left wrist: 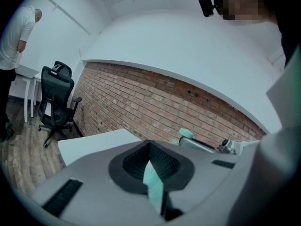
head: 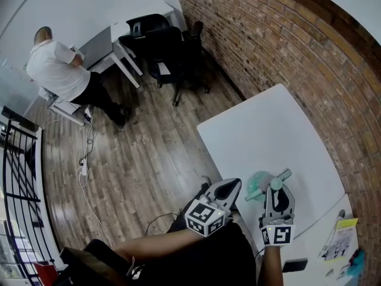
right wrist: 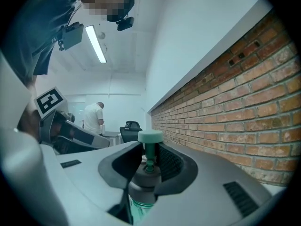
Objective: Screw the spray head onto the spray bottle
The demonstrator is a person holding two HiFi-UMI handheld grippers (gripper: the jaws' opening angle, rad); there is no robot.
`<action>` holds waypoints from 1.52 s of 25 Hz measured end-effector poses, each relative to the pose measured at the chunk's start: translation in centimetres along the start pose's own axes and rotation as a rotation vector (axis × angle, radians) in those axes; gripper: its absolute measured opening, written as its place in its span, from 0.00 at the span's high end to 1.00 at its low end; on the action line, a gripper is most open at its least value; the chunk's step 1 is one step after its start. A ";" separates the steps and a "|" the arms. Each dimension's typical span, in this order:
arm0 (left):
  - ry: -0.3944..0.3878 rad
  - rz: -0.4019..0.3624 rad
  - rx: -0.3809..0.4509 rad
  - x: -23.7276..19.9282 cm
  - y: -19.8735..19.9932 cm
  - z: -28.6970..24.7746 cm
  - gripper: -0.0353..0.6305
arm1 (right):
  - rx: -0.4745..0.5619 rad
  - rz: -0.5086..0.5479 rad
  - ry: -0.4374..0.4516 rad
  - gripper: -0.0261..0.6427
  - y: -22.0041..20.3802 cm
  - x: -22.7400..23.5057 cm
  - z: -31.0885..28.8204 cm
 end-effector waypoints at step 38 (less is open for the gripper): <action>-0.602 -0.310 -0.184 -4.7 0.5 -5.4 0.90 | -0.070 0.012 -0.471 0.71 2.8 -3.1 5.9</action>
Point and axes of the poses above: the fingertips, and each gripper's own axes: z backward along the fingers, x to its right, y out of its top, the point moved 7 cm from there along z, backward along the fingers, and after that the axes turned 11 degrees about -y, right-handed, at the moved point
